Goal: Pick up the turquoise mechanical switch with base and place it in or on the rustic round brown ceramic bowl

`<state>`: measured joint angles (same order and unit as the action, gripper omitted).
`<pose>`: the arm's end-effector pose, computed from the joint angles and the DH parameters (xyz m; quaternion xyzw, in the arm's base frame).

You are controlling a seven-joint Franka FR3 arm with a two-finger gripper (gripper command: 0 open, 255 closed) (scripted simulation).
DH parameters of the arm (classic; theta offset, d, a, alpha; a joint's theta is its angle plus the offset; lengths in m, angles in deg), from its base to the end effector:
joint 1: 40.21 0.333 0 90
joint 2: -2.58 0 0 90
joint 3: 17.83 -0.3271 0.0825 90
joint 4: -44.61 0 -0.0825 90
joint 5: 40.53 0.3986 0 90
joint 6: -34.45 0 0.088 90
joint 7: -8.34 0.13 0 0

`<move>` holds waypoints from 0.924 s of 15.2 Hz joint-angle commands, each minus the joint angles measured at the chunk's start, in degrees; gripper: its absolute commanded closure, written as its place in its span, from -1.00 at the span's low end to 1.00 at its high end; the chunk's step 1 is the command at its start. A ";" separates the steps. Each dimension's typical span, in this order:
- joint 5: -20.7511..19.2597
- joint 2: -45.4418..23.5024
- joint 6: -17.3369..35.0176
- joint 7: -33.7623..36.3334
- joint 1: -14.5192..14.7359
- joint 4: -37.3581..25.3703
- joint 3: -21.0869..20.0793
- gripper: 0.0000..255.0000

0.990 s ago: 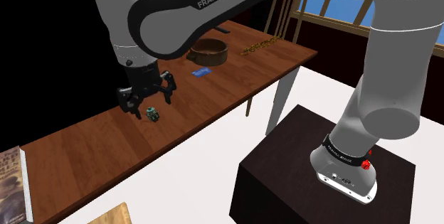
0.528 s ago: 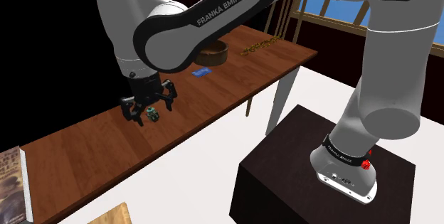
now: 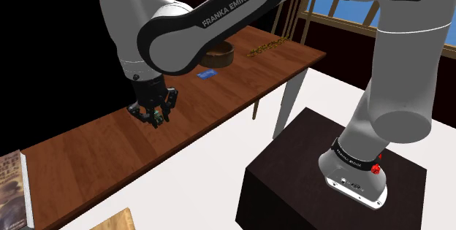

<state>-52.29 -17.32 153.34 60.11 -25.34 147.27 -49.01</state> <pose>0.4765 0.4408 0.3609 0.9999 -0.0125 -0.0020 0.0036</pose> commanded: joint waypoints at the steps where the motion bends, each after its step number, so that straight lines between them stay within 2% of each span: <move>1: -0.01 -0.01 -0.01 0.00 -0.01 0.02 0.02 1.00; 7: -0.01 -0.01 -0.01 0.00 -0.02 0.02 0.02 1.00; 14: 1.40 2.00 -4.63 -0.92 -0.35 -2.90 -0.56 1.00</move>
<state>-51.05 -15.54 149.50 59.26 -25.71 144.97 -49.49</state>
